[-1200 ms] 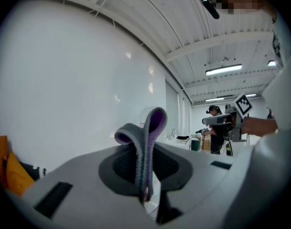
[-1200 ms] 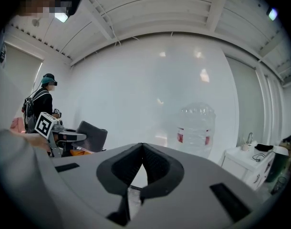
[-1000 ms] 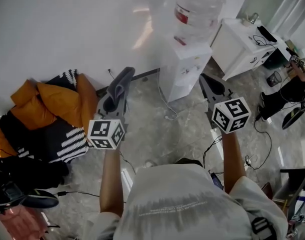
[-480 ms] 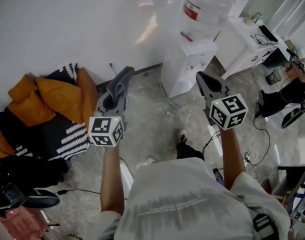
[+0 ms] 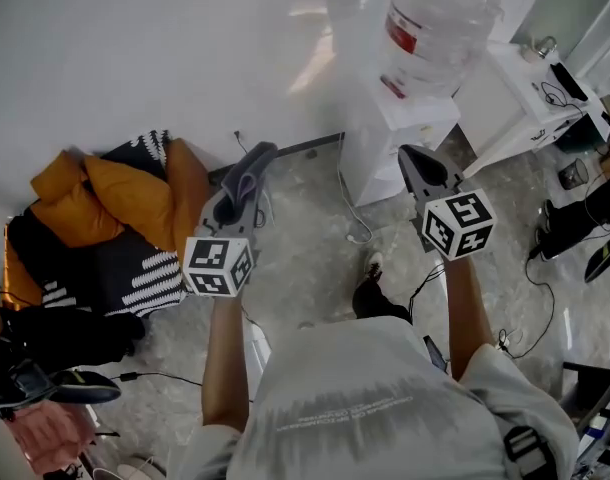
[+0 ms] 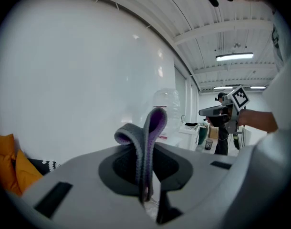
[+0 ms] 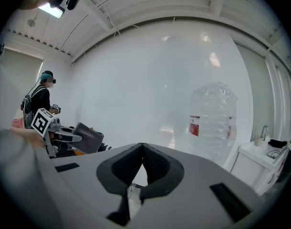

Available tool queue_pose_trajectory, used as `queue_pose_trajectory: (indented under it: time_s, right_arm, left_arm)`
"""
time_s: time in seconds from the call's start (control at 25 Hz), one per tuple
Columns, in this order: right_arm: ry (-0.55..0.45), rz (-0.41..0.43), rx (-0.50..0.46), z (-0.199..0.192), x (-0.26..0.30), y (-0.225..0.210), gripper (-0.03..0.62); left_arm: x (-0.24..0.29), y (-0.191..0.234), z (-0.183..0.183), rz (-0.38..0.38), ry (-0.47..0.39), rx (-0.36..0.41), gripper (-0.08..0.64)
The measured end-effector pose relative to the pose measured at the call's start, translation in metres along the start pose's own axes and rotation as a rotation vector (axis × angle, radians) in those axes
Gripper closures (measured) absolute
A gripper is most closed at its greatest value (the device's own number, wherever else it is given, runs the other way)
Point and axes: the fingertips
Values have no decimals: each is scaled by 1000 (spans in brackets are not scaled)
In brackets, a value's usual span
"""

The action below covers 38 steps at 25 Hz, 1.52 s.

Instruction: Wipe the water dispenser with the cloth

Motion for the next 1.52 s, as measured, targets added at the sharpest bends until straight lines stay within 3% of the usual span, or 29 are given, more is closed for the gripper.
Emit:
queue_pose_trajectory:
  time_s: [0.36,0.56,0.84,1.16,1.52]
  right_arm:
    - [65,92,11,-26,74,-121,577]
    - [112,186,-6,-43,120,-155,577]
    - [142,206,66,-62,168,-191,577]
    - [199,47,162,-87,191,-216,577]
    - [312,-156,161,-132,223,-223,577]
  left_arm:
    - [128,-36,9,11,55,-63,512]
    - [182,-37,3,65,99,-110,512]
    - [241,-38,-26,76,160,-238,512]
    - [307,-7,-60,-54,269,-278,512]
    - [418,38,-121,-242,305,-288,512]
Point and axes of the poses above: the fingertips, and each gripper's own axes: x forward along the fingers, y to its left, z out of its top
